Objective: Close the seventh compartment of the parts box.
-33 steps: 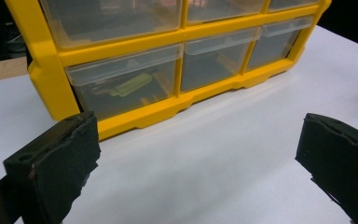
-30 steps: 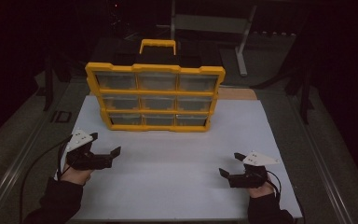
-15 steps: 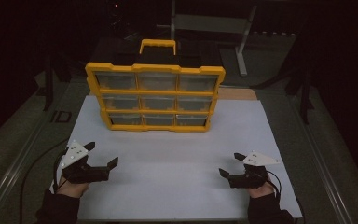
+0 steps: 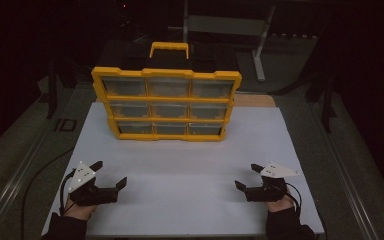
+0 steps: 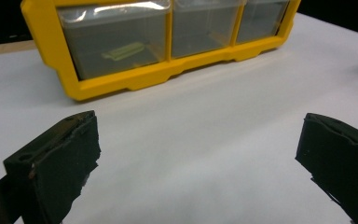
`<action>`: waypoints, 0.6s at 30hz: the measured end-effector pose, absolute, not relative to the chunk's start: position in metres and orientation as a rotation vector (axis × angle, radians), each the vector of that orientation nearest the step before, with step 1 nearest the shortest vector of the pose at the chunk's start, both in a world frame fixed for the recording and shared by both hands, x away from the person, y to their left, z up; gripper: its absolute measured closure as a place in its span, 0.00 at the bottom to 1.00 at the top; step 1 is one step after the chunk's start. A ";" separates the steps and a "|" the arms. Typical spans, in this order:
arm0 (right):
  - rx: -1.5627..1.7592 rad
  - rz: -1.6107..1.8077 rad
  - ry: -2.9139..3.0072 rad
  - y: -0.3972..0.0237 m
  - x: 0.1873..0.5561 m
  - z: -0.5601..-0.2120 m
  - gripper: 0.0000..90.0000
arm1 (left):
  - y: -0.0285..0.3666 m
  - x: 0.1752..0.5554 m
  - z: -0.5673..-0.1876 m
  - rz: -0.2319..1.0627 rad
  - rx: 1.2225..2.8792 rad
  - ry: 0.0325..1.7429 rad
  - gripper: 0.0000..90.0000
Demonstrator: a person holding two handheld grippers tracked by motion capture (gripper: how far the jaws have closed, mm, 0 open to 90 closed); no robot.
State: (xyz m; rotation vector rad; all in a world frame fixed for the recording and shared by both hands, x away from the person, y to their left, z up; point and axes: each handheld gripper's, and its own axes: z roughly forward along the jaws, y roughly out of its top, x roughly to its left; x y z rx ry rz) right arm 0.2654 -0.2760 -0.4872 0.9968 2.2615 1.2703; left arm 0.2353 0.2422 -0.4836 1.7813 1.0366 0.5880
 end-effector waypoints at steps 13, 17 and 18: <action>0.997 1.269 2.264 -0.276 0.266 -0.488 0.14 | 0.246 0.232 -0.502 0.690 1.776 1.072 0.00; 0.991 1.269 2.267 -0.275 0.265 -0.488 0.14 | 0.244 0.233 -0.507 0.700 1.780 1.084 0.00; 0.986 1.269 2.268 -0.275 0.265 -0.487 0.14 | 0.244 0.233 -0.508 0.691 1.782 1.087 0.00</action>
